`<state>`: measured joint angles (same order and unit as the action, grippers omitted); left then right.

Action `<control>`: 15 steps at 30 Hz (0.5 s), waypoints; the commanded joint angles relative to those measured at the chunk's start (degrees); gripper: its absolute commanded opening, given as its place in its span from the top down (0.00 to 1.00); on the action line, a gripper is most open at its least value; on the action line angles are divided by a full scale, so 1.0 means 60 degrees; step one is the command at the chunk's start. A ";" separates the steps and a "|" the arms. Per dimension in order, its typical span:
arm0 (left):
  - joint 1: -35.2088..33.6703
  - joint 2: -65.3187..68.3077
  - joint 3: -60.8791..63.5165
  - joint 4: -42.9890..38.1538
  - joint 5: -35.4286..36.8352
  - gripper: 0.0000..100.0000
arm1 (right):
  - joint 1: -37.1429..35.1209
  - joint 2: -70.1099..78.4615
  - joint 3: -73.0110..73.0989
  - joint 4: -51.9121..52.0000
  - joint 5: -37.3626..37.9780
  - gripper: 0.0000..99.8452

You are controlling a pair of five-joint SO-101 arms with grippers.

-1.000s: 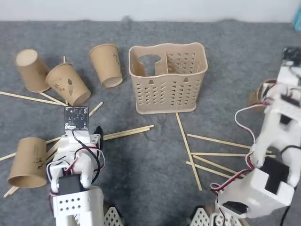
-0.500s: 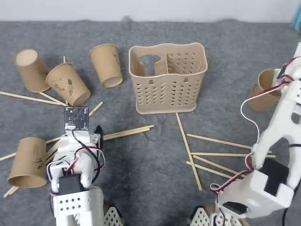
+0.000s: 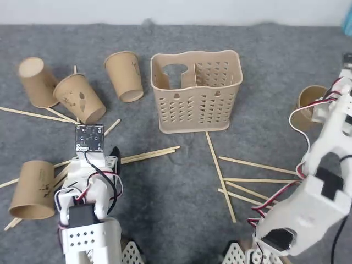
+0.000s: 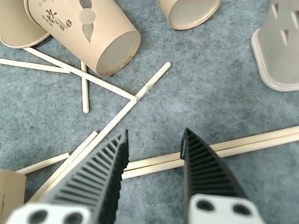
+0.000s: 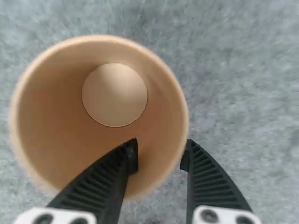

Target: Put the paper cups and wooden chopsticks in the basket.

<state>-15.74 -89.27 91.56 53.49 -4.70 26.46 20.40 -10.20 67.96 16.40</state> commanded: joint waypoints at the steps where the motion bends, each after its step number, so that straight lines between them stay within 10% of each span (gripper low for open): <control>1: -0.0073 -0.0117 -0.0037 -0.0234 -0.0132 0.83 | 0.0095 0.0051 -0.0952 -0.0081 -0.0117 0.84; 5: -0.0059 -0.0117 -0.0037 -0.0234 -0.0132 0.83 | 0.0095 0.0022 -0.1656 0.0740 -0.0117 0.99; 15: -0.0088 -0.0117 -0.0037 -0.0234 -0.0132 0.83 | 0.0110 -0.0286 -0.4762 0.3758 -0.0835 0.99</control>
<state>-15.74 -89.27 91.56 53.49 -4.70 26.46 22.07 -30.42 85.27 14.37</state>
